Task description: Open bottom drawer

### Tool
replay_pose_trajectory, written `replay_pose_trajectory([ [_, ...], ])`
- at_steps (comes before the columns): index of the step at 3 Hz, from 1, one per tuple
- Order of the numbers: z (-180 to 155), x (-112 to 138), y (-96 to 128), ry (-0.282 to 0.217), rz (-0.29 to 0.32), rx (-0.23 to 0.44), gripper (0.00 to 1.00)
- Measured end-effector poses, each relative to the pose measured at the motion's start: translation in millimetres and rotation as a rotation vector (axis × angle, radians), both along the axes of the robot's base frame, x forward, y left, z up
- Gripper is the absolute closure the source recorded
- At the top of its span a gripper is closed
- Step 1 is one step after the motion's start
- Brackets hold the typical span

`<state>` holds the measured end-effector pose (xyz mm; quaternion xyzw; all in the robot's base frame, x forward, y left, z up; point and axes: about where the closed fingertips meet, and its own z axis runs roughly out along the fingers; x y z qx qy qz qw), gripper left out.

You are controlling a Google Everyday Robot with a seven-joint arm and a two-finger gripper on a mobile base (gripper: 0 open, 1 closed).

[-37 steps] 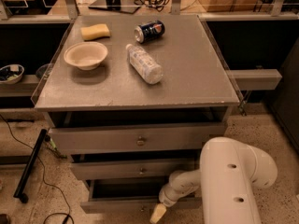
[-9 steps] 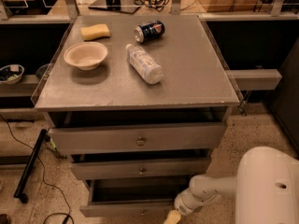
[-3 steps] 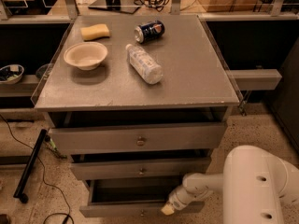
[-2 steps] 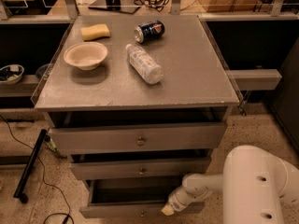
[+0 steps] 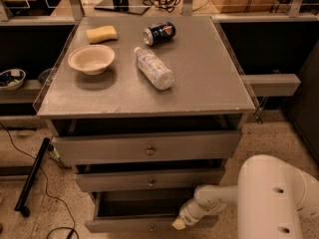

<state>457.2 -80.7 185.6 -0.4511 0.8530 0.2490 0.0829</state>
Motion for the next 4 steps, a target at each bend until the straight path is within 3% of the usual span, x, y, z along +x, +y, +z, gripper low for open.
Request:
replay_pose_trajectory([
  [4,9.1,-3.9,2.4,0.011,0.029,0.043,1.00],
])
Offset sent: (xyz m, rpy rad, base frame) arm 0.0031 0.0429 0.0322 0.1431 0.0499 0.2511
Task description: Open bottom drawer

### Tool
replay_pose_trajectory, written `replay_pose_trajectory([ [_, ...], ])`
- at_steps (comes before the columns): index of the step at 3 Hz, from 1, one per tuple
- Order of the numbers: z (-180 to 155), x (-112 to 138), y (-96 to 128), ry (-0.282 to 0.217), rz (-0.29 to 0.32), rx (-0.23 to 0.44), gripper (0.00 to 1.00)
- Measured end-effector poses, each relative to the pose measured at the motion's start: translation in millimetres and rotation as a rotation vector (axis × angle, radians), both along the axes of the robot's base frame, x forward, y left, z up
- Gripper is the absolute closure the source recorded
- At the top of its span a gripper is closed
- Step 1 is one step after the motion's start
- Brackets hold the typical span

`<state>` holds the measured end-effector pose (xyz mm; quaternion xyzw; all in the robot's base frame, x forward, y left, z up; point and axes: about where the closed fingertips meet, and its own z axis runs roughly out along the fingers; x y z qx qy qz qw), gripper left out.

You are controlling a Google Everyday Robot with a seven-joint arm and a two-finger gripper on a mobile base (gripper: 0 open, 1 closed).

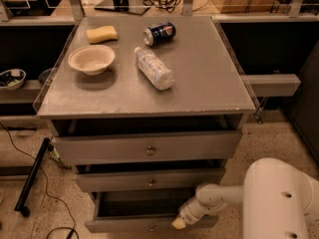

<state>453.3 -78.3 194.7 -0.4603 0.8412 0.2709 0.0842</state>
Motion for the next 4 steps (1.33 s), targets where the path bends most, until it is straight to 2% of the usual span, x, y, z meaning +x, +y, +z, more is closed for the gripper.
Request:
replay_pose_trajectory([
  [3,11.9,4.9,1.4,-0.007,-0.010,0.020,1.00],
  [4,11.6,-0.2,-0.3,-0.002,-0.010,0.022,1.00],
])
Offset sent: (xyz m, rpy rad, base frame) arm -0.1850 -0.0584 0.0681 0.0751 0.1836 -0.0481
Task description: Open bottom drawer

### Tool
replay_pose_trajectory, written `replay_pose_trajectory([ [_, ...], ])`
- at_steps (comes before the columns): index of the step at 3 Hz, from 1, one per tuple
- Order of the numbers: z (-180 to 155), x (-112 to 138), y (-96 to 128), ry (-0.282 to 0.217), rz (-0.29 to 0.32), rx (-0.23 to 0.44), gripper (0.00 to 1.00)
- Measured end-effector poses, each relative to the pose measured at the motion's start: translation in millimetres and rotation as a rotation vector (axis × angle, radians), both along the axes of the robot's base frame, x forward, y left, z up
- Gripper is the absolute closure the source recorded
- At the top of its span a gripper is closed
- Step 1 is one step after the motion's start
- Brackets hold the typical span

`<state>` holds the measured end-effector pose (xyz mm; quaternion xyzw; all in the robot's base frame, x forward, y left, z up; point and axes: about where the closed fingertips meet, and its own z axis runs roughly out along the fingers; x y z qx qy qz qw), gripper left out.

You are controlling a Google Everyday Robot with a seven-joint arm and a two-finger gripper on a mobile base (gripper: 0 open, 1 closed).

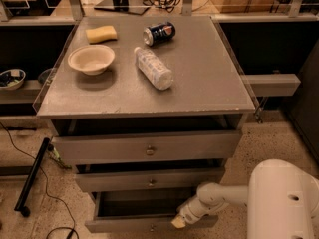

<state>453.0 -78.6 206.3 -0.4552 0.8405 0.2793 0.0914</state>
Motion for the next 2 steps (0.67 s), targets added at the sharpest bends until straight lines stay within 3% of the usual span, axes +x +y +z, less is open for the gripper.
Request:
replay_pose_trajectory([
  [2,2.5,0.2,-1.7,-0.009,-0.003,0.013,1.00],
])
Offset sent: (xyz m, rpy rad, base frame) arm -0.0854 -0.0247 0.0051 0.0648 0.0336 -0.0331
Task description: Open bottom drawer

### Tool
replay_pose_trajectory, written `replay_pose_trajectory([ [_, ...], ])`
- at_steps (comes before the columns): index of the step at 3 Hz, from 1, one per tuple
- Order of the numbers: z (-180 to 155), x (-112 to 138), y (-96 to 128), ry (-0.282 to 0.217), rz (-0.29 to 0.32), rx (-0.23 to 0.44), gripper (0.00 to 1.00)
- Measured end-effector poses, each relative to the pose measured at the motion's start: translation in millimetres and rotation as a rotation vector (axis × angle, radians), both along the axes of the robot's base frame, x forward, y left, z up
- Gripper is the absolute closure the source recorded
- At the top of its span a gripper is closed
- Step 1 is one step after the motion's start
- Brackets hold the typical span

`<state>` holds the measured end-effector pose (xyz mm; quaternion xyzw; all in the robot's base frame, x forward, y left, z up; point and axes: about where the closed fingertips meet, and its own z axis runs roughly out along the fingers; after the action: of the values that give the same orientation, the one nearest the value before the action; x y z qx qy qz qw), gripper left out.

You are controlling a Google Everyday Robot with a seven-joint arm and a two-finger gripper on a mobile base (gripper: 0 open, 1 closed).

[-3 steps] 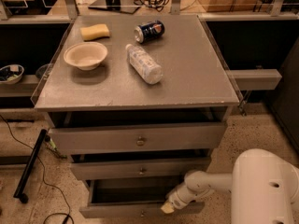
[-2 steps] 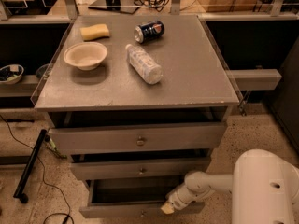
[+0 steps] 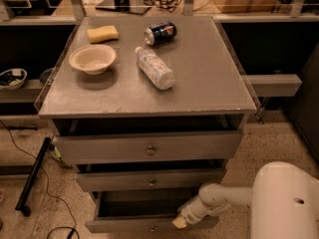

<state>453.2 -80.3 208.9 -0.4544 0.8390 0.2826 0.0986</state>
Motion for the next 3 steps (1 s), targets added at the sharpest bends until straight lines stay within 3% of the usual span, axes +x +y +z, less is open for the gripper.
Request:
replay_pose_trajectory([
  [3,2,13,-1,-0.009,0.000,0.012,1.00],
])
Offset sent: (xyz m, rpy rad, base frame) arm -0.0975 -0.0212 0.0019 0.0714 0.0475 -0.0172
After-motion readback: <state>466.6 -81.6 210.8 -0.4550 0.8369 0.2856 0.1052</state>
